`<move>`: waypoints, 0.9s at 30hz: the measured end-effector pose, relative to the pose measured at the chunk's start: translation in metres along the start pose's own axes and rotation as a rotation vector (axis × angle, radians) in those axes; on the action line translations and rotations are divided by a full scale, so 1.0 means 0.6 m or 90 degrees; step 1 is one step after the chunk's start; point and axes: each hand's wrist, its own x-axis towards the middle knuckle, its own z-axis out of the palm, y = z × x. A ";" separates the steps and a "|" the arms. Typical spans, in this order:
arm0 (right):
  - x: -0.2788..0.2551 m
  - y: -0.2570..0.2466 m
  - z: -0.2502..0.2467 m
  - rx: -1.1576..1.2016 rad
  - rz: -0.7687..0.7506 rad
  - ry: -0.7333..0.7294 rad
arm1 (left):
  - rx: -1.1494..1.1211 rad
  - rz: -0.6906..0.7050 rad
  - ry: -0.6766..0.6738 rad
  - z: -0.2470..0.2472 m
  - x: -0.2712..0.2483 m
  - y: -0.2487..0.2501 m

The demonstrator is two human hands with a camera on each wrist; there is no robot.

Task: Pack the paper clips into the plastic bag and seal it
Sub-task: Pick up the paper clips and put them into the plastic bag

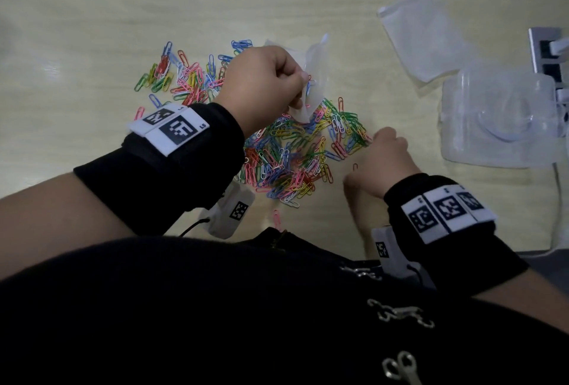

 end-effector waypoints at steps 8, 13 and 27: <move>0.028 -0.051 0.002 0.133 -0.100 0.097 | 0.001 0.006 0.001 -0.003 0.000 -0.004; 0.033 -0.062 0.022 -0.005 -0.258 0.155 | 0.004 0.009 0.002 -0.002 -0.001 -0.002; 0.064 -0.045 -0.011 0.070 -0.292 0.193 | 0.001 -0.005 -0.005 0.000 0.007 0.000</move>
